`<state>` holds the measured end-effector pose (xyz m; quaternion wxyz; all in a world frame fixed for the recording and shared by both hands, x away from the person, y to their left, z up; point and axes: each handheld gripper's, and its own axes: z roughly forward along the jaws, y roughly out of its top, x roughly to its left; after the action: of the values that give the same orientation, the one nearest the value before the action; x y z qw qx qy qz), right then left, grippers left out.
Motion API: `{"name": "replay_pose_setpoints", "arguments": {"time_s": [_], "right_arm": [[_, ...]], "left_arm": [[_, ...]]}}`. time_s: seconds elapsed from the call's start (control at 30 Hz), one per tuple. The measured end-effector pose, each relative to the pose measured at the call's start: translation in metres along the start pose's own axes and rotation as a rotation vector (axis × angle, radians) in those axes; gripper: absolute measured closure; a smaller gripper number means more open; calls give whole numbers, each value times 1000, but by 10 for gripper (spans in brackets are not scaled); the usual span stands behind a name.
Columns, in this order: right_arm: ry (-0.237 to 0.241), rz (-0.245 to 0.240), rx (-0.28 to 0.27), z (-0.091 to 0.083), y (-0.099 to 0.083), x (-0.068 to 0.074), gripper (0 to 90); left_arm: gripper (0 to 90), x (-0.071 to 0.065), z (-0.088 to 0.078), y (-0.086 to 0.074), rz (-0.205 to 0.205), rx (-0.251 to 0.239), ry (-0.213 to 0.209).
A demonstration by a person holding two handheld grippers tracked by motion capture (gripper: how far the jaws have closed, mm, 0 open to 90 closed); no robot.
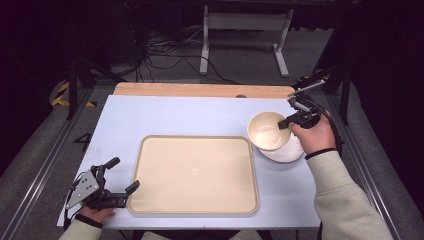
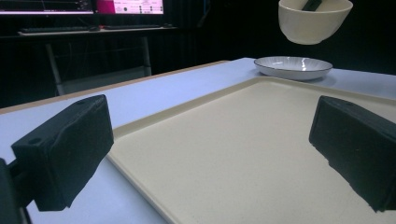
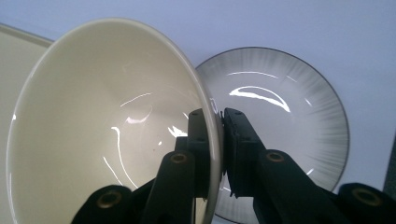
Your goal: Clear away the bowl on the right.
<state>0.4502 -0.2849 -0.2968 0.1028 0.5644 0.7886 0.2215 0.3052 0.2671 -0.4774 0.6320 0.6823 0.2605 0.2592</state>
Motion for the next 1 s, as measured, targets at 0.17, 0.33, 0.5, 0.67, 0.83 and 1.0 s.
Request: {"name": "replay_pose_setpoints", "arguments": {"time_s": [0.17, 0.33, 0.5, 0.67, 0.83, 1.0], "right_arm": [[25, -54, 6, 1, 4, 24, 818], [51, -104, 1, 4, 6, 46, 817], [89, -145, 0, 8, 8, 66, 817], [123, -186, 1, 12, 11, 85, 817], [163, -208, -1, 16, 12, 102, 817], [191, -232, 2, 19, 12, 114, 817]], "left_arm": [[2, 0, 0, 0, 1, -1, -1], [2, 0, 0, 0, 1, -1, -1], [2, 0, 0, 0, 1, -1, -1], [2, 0, 0, 0, 2, -3, -1], [2, 0, 0, 0, 2, -3, -1], [2, 0, 0, 0, 2, -3, -2]]}}
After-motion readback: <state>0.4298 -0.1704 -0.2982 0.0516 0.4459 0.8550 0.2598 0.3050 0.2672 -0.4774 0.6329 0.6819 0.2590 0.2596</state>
